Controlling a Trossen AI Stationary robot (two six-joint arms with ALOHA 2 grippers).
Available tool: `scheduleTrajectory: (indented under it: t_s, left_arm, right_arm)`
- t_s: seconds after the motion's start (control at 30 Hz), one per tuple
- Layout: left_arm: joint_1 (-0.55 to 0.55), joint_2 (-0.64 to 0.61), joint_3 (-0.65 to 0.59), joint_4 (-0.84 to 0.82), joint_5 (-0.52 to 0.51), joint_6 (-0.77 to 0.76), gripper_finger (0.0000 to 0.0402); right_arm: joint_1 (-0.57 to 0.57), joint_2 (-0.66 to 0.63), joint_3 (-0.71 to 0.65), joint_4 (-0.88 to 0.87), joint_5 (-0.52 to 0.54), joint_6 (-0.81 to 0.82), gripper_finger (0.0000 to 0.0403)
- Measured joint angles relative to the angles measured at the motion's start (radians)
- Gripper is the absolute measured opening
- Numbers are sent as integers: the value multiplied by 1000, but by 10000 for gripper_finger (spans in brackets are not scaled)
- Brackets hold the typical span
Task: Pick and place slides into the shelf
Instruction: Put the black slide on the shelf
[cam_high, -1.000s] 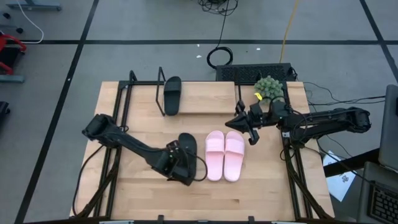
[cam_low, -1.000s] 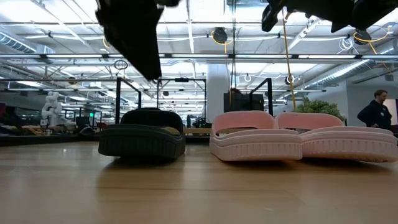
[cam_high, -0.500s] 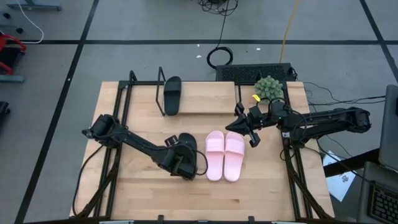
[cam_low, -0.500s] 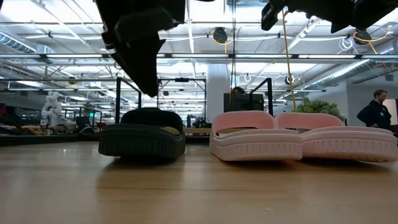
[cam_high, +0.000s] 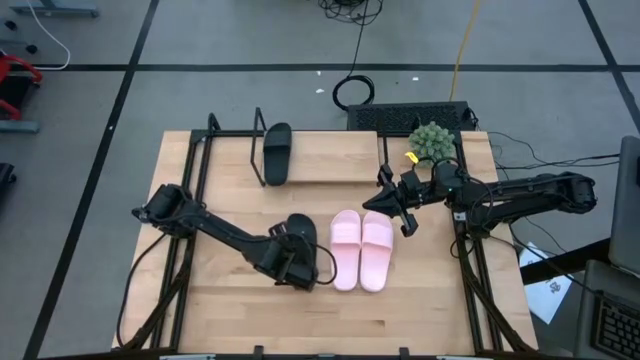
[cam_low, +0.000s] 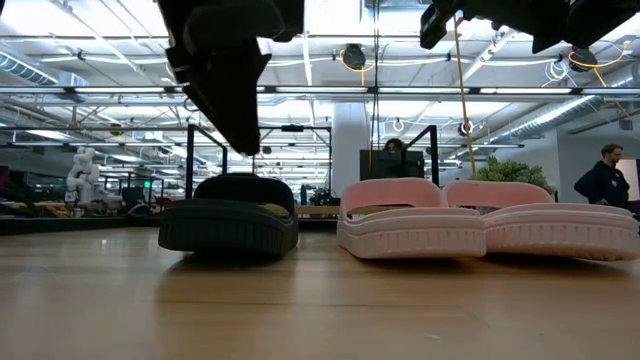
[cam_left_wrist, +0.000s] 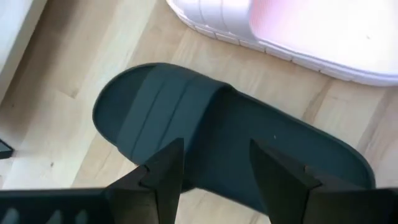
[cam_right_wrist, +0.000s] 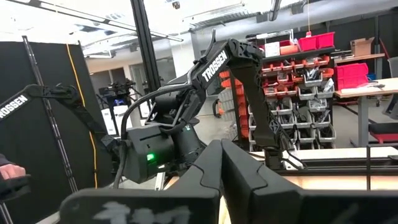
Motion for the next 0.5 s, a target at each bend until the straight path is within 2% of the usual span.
scheduleTrajectory:
  t_s: [0.37, 0.5]
  left_arm:
    - [17, 68, 0, 15, 1, 44, 186]
    - [24, 77, 0, -32, -49, -7, 186]
  right_arm:
    - [0, 0, 0, -8, 0, 3, 0]
    - [5, 0, 0, -20, 0, 3, 0]
